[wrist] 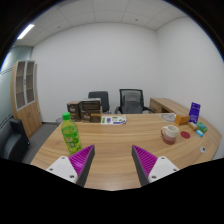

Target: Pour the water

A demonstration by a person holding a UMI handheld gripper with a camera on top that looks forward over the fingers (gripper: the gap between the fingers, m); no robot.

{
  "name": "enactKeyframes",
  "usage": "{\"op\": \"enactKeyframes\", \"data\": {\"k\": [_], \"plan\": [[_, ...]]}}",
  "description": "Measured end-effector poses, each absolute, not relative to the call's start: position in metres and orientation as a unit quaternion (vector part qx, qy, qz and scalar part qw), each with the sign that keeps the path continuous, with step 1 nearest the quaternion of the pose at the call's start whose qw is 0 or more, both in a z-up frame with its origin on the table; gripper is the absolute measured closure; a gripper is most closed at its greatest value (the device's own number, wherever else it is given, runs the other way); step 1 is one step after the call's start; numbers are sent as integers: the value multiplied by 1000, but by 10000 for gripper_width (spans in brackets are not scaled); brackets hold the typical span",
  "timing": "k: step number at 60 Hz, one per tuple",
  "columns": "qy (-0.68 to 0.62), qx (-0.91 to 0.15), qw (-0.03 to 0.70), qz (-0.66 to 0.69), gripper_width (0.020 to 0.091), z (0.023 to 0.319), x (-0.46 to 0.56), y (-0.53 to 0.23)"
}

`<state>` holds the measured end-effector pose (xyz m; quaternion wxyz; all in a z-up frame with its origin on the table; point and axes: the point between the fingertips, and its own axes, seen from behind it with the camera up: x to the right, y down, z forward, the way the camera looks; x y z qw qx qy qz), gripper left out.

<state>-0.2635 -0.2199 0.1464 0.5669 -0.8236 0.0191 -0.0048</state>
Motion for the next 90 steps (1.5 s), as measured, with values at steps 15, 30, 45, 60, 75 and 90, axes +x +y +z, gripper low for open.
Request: {"op": "enactKeyframes", "data": {"k": [15,30,45,60,75,90], "plan": [[-29,-833,550,54,341,106,-392,-184],[-32,-821,567,60,341,94,-433,-109],[-28,-811,583,44,456,76,-438,-75],[-30,-789,611,62,687,76,-438,-70],[17,-794,597,112,746,79,-418,-60],[167,-778,563,224,747,123,-315,-46]]}}
